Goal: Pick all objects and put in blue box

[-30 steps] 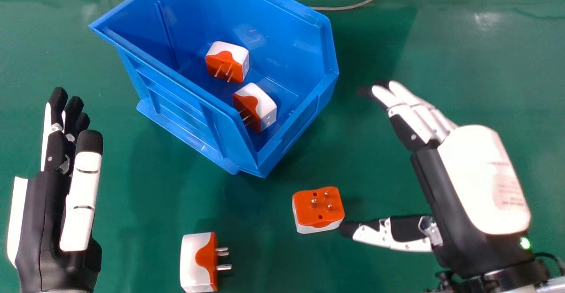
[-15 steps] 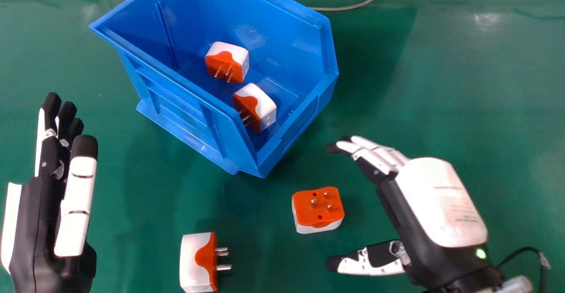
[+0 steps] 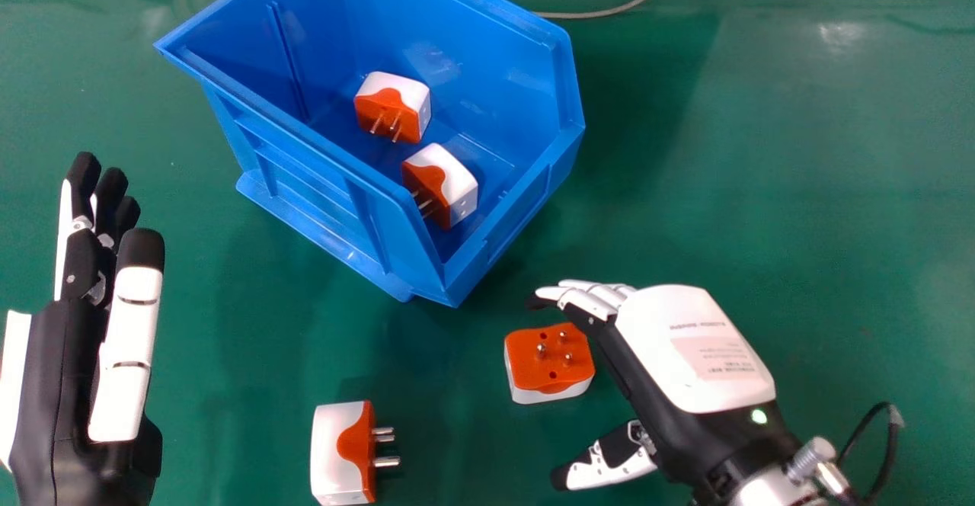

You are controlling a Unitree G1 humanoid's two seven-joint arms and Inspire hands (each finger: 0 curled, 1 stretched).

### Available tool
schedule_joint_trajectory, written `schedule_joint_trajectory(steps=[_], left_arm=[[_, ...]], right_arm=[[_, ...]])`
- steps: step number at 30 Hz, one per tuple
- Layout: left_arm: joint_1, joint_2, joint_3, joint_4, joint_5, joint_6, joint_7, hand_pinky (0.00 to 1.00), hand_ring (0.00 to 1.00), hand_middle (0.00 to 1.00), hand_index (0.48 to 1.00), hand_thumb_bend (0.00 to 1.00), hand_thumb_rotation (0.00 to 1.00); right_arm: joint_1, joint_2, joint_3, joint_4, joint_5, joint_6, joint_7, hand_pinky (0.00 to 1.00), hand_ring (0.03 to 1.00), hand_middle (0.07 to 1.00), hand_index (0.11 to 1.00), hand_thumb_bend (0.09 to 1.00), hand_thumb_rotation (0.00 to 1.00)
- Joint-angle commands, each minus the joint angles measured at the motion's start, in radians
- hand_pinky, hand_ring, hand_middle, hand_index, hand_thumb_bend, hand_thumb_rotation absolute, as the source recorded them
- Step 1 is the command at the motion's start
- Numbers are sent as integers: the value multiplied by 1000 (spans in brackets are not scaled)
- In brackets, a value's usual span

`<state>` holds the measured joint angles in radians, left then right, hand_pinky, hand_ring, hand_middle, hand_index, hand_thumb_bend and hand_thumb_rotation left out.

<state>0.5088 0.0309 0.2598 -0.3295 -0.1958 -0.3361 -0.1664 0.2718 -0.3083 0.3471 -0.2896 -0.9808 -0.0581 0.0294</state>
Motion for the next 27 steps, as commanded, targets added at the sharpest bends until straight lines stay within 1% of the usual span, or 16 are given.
schedule_joint_trajectory(steps=[1,3,4,5,6,8,10,13,16,17,18,22,23,25,26,27], left_arm=[[7,11,6,-22,-7,-13,-1,1000,999,1000,1000,582,807],[5,15,9,-15,-11,-20,-9,998,998,1000,1000,584,804],[5,16,10,-16,-12,-20,-10,998,998,1000,1000,584,804],[6,16,10,-17,-11,-20,-10,997,999,1000,1000,583,802],[8,16,10,-22,-14,-14,-9,996,999,1000,1000,585,802],[15,13,8,-36,-18,1,-2,997,999,1000,1000,588,803],[21,14,8,-48,-12,9,4,998,1000,1000,1000,589,800],[23,18,11,-48,-11,5,3,999,1000,1000,1000,585,803],[22,21,12,-44,-14,-1,0,1000,1000,1000,1000,581,813],[24,19,11,-50,-15,7,4,1000,1000,1000,1000,581,815],[24,18,11,-52,-17,9,5,1000,1000,1000,1000,580,816],[26,22,12,-52,-5,3,4,1000,1000,1000,1000,584,818],[28,21,11,-56,-8,6,5,1000,1000,1000,1000,580,827],[34,13,9,-75,-10,26,17,1000,1000,1000,1000,580,829],[36,12,8,-80,-10,31,20,1000,1000,1000,1000,580,829],[37,15,8,-82,-9,32,18,1000,1000,1000,1000,589,821]], right_arm=[[-29,-1,11,15,-8,11,8,665,783,806,763,815,113],[-51,-1,21,35,-18,21,12,665,783,805,762,813,113],[-61,0,26,42,-23,28,17,665,783,805,762,813,113],[-71,1,30,50,-27,35,21,665,779,800,758,814,107],[-83,1,35,60,-31,41,23,666,775,797,754,814,102],[-102,3,42,76,-39,50,20,666,772,793,752,814,99],[-119,6,48,93,-41,57,12,665,768,790,751,813,98],[-138,4,55,107,-46,64,17,662,765,788,748,813,95],[-150,6,65,114,-50,78,27,661,763,789,749,800,99],[-154,6,68,118,-50,81,27,662,764,790,750,797,101],[-158,7,72,120,-50,85,30,662,764,790,750,794,102],[-178,10,83,131,-48,99,35,667,769,795,754,781,107],[-185,10,85,137,-50,100,32,669,769,795,755,784,103],[-198,10,90,148,-55,102,24,669,769,795,756,785,102],[-204,11,92,153,-58,104,20,669,769,795,756,785,102],[-209,12,94,157,-59,107,20,668,767,794,756,788,101]])
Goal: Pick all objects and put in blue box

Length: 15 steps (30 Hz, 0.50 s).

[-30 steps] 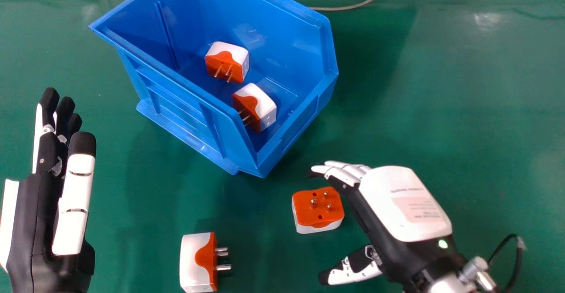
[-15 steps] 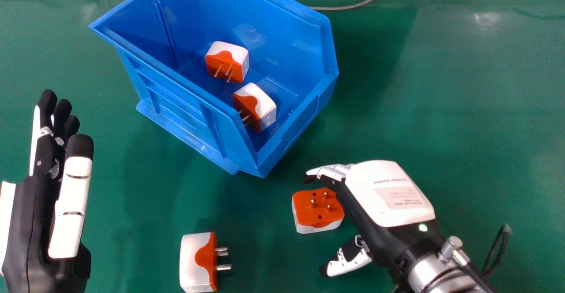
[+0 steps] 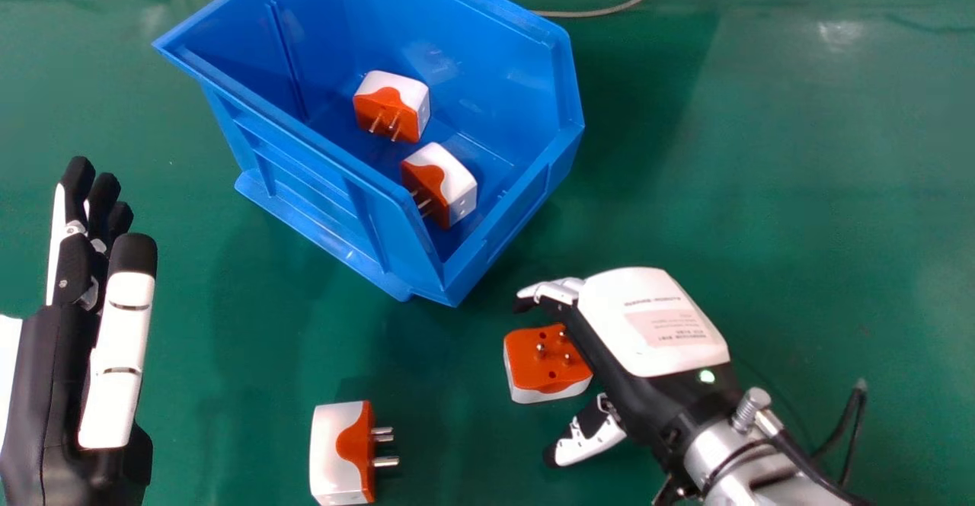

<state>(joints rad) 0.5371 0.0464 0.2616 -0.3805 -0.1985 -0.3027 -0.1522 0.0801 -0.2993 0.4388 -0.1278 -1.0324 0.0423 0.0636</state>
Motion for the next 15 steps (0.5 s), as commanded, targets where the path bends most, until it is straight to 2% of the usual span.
schedule_joint_trajectory(steps=[1,4,8,12,15], left_arm=[[9,2,6,-31,-7,-3,2,1000,999,1000,1000,593,816],[7,7,8,-29,-9,-7,1,1000,1000,1000,1000,599,812],[6,0,5,-41,-10,7,12,995,997,1000,1000,603,804],[0,3,6,-36,-12,-1,6,991,995,1000,1000,609,793],[0,-1,6,-45,-10,9,14,990,993,1000,1000,607,796]], right_arm=[[-23,3,4,-1,-8,9,-15,666,764,793,755,792,100],[-40,5,12,8,-11,28,0,665,762,792,757,798,97],[-68,4,23,35,-12,40,0,668,764,793,758,795,98],[-100,-5,44,52,-37,53,12,667,760,789,755,789,104],[-121,0,54,58,-48,73,32,665,755,785,753,784,107]])
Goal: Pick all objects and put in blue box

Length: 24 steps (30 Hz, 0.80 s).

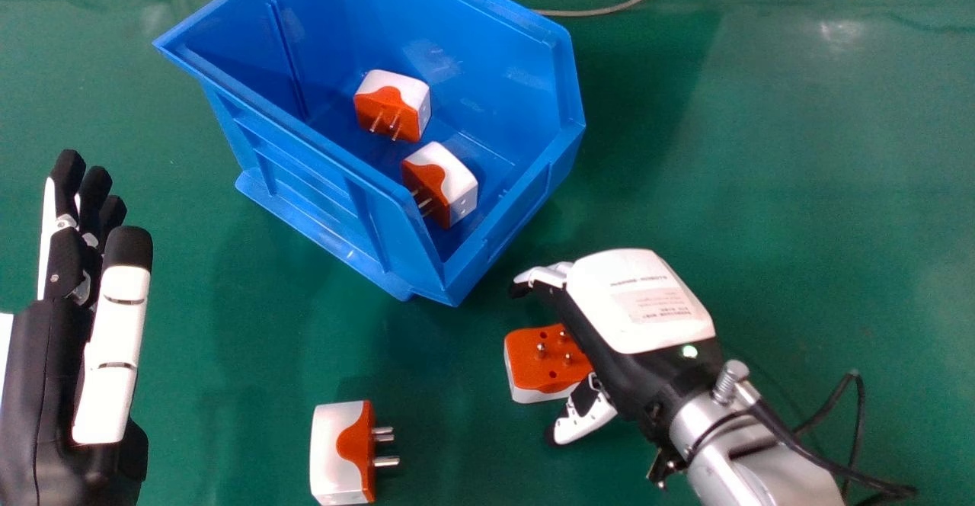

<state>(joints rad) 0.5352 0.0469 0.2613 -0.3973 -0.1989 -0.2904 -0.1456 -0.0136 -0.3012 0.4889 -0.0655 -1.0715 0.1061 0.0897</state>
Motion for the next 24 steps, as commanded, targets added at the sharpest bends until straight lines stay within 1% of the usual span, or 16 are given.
schedule_joint_trajectory(steps=[1,3,4,5,8,9,11,12,13,14,17,21,24], left_arm=[[3,-5,6,-36,-9,6,15,985,990,998,1000,612,794],[6,-13,4,-57,-5,31,33,978,986,994,999,617,789],[7,-14,3,-66,-5,43,39,966,979,986,991,619,780],[8,-14,2,-73,-7,52,42,955,972,979,983,621,771],[10,-17,-1,-90,-3,73,54,942,966,970,970,620,754],[9,-16,0,-92,-1,76,55,937,962,965,963,621,746],[6,-13,2,-90,6,73,54,935,960,962,958,622,739],[5,-13,2,-94,6,78,56,932,958,959,954,625,734],[5,-13,2,-97,6,82,57,931,958,958,952,623,733],[4,-13,4,-98,2,86,58,929,956,955,948,630,730],[-1,-10,7,-93,-6,84,54,930,957,956,948,646,725],[-4,-6,12,-87,-6,76,49,931,961,960,953,639,721],[-4,-6,13,-92,-5,82,52,929,961,962,956,635,721]], right_arm=[[-33,5,4,-2,-2,13,15,663,752,783,752,783,106],[-45,11,3,0,5,28,43,664,749,780,749,784,92],[-51,12,3,-3,7,39,64,665,748,779,747,785,86],[-56,14,4,-6,5,51,87,667,748,778,745,784,82],[-70,12,10,-17,-3,79,147,674,753,782,746,773,80],[-73,11,13,-18,-7,84,154,673,753,780,744,764,83],[-76,10,18,-19,-9,92,165,670,751,778,740,755,87],[-77,8,20,-21,-12,94,167,665,748,774,736,749,91],[-78,7,22,-22,-13,95,169,661,745,770,732,741,95],[-78,5,23,-24,-12,96,173,651,737,763,724,732,102],[-74,8,20,-30,-1,106,185,645,732,756,716,710,116],[-68,1,21,-51,-1,116,212,644,733,756,716,690,124],[-65,-8,24,-76,-13,126,244,645,734,757,717,676,140]])
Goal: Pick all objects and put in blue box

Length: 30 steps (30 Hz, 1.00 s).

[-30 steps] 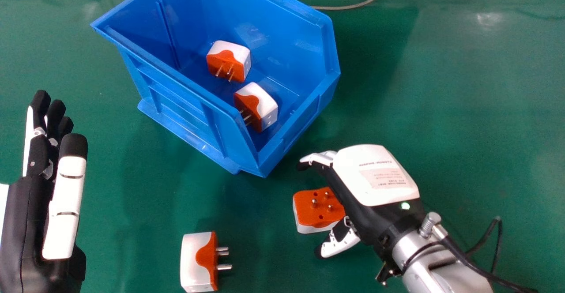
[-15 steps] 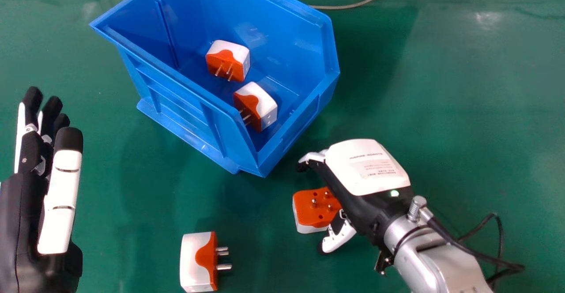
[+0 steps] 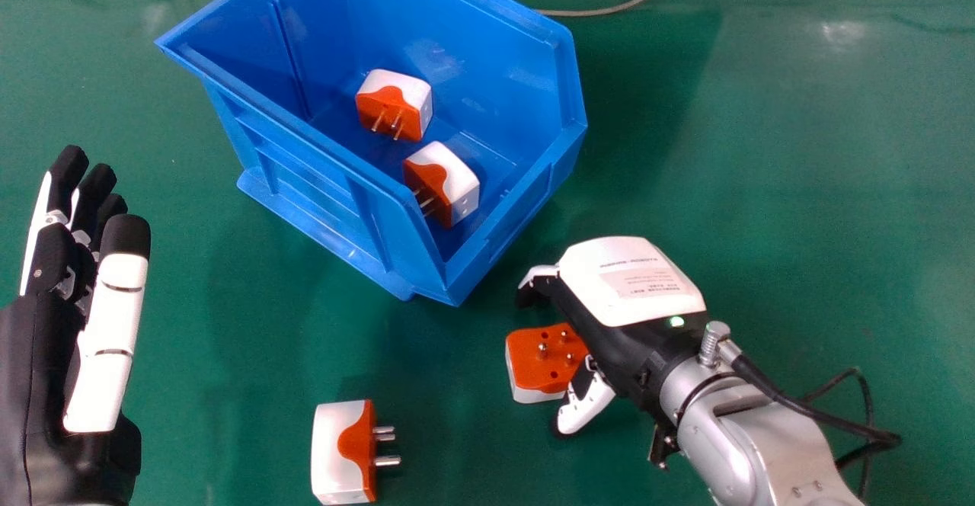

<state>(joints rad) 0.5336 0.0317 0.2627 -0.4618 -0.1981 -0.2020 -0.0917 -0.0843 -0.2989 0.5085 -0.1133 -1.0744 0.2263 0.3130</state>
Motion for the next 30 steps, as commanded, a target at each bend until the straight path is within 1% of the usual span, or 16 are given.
schedule_joint_trajectory(steps=[1,3,7,9,10,11,13,15,19,21,24,26,27,28,29,30], left_arm=[[-2,10,13,-27,-6,-6,-2,929,961,961,956,638,721],[-4,12,16,-23,-7,-9,-3,925,959,960,953,643,722],[-5,10,20,-27,-14,-3,0,924,955,955,947,654,720],[-5,12,22,-27,-20,-5,-5,925,952,951,943,652,719],[-5,13,23,-26,-20,-6,-8,925,952,950,943,648,718],[-4,15,24,-27,-16,-7,-8,925,952,950,943,648,718],[-3,16,25,-33,-7,0,-6,927,953,951,944,642,719],[-4,18,25,-38,-5,6,-4,928,954,952,946,639,722],[-10,20,26,-35,-9,6,-5,932,960,957,953,655,728],[-12,20,26,-38,-7,10,-2,932,961,958,953,657,730],[-12,18,27,-42,-13,13,-1,933,962,959,955,657,732],[-11,18,28,-42,-8,14,1,934,962,959,956,655,731],[-9,17,28,-44,-7,15,2,934,962,959,956,655,731],[-9,17,28,-46,-10,17,2,933,962,960,957,653,731],[-7,17,28,-51,-13,21,3,933,962,960,957,653,731],[-6,17,27,-55,-13,24,5,932,962,959,957,651,731]], right_arm=[[7,-12,5,-38,-12,11,32,647,736,758,719,671,146],[9,-14,8,-56,-18,23,57,650,737,759,719,661,159],[16,-17,11,-96,-28,47,102,657,738,762,724,649,174],[18,-22,13,-114,-35,54,123,659,737,762,724,651,174],[19,-24,14,-123,-39,57,136,659,737,762,724,652,173],[20,-25,14,-131,-43,59,147,659,737,762,724,652,173],[25,-25,12,-147,-49,62,163,661,738,763,726,651,173],[33,-24,8,-164,-50,67,173,662,738,763,727,653,171],[38,-25,6,-177,-51,74,190,660,734,760,727,660,159],[38,-22,5,-175,-47,76,193,656,731,757,725,660,155],[42,-4,-5,-154,-25,72,150,643,719,747,720,655,145],[49,6,-13,-136,-1,58,104,552,633,688,683,653,110],[50,8,-16,-129,10,49,87,552,633,688,683,653,110],[51,9,-17,-124,19,44,76,498,578,635,652,626,88],[49,7,-17,-116,28,32,58,498,578,635,652,626,88],[48,3,-17,-105,37,15,33,448,525,588,626,604,70]])
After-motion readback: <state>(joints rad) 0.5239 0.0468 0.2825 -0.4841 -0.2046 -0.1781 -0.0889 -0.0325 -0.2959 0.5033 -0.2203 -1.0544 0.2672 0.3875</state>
